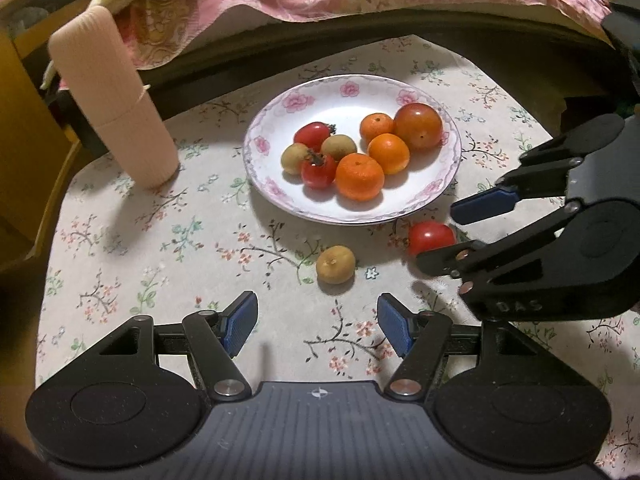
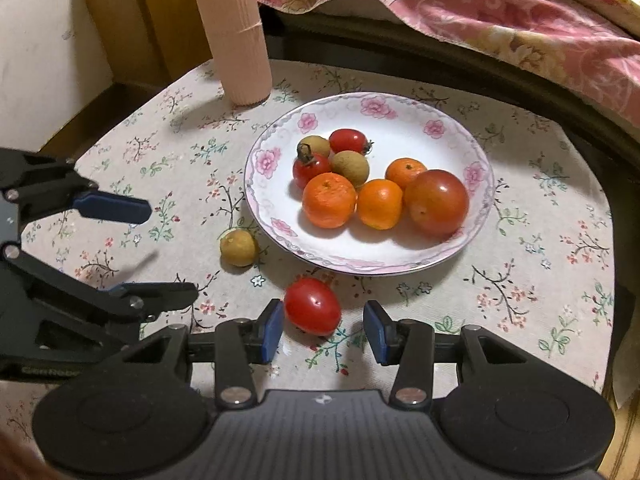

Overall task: Organize fruits
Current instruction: 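Withdraw both tools from the plate toward the remaining loose fruits, then grasp a red cherry tomato with the right tool while the left tool approaches a brownish fruit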

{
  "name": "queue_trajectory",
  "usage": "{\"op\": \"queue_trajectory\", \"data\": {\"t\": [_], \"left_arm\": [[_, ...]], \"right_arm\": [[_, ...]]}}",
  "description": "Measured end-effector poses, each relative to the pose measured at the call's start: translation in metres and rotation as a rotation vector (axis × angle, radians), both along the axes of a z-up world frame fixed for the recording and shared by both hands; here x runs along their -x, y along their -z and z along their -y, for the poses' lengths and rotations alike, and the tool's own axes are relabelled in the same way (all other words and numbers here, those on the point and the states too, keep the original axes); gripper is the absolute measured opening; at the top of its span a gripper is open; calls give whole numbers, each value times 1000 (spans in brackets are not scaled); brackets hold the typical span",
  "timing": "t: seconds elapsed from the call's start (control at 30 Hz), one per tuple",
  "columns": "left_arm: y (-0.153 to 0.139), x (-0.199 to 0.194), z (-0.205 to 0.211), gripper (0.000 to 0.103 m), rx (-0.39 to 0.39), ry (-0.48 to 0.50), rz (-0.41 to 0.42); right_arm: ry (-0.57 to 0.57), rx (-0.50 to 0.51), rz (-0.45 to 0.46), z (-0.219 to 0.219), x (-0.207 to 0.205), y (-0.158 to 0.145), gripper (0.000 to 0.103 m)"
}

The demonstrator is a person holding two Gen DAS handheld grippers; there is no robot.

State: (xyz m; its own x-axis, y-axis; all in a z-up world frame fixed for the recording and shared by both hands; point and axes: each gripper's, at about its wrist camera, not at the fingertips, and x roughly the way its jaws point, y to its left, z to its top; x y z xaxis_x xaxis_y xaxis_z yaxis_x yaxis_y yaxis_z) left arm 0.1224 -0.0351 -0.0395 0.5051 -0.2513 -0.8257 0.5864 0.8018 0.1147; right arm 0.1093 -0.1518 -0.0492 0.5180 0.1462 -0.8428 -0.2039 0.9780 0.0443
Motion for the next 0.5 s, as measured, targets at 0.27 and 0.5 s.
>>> {"op": "queue_trajectory", "data": {"t": [0.27,0.5], "left_arm": [[8,-6,2,72,-1,15,-6],[12,-16,6,65,14,20,-9]], "right_arm": [[-39,-6,-24,-3,-6,5,35],[-46,-16,-36,4,-2,2,32]]}}
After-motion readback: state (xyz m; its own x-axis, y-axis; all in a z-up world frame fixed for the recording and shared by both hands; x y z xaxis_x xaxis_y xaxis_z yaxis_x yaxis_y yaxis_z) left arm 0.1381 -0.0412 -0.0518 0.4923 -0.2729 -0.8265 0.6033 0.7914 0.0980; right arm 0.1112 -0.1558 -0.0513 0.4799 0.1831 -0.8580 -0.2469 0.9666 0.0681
